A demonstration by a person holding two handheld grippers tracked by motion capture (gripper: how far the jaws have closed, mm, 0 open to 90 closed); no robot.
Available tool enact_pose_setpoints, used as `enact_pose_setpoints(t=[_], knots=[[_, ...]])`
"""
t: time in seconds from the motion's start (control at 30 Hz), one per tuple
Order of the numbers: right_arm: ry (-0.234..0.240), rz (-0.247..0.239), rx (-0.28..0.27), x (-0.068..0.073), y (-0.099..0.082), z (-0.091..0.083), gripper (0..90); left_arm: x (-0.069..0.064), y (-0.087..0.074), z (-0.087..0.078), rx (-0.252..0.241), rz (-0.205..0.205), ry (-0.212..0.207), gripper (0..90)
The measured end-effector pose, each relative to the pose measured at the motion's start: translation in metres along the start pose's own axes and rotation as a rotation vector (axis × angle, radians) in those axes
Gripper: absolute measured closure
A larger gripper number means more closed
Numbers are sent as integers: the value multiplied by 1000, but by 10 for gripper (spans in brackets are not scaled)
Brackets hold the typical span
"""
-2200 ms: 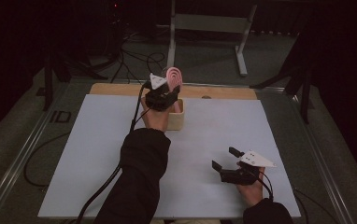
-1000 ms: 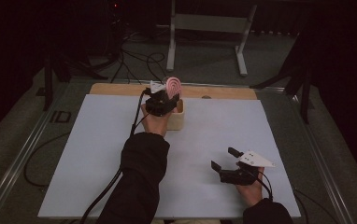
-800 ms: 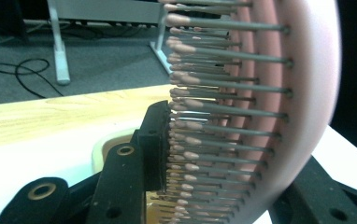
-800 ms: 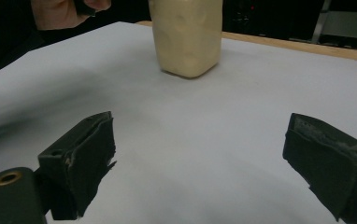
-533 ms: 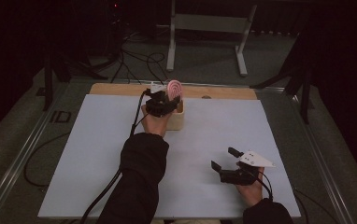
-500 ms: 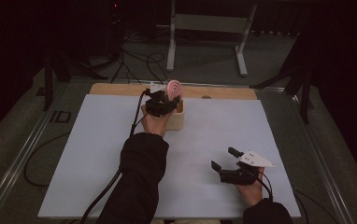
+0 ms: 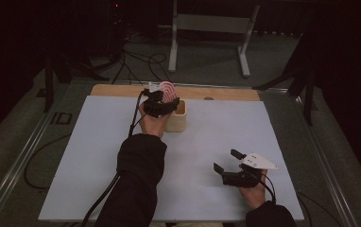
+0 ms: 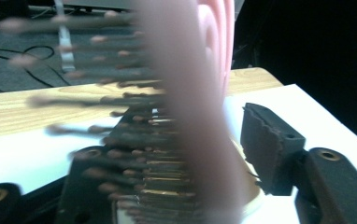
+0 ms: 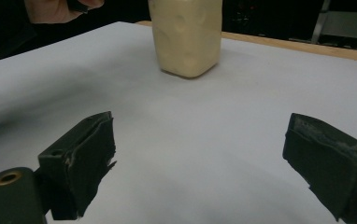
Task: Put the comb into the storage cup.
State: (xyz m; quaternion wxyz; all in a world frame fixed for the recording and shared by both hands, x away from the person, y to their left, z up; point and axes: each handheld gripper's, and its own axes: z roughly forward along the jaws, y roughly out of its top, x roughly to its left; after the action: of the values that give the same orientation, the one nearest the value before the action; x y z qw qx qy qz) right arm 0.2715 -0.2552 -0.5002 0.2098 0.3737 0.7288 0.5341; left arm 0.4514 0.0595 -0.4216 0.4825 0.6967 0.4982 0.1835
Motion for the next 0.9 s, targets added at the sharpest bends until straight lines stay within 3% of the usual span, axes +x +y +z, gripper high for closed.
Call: enact_pose_setpoints(t=[0.3,0.4,0.73,0.9], knots=[[0,0,-1,0,0,0,89,0,0,-2,-8,23,85,165],[1,0,-1,0,0,0,89,1,0,-2,-5,26,100,147],[3,-1,1,0,0,0,89,9,-5,-6,-6,32,101,23],[4,-1,2,0,0,0,89,13,-6,-9,-10,35,102,10]])
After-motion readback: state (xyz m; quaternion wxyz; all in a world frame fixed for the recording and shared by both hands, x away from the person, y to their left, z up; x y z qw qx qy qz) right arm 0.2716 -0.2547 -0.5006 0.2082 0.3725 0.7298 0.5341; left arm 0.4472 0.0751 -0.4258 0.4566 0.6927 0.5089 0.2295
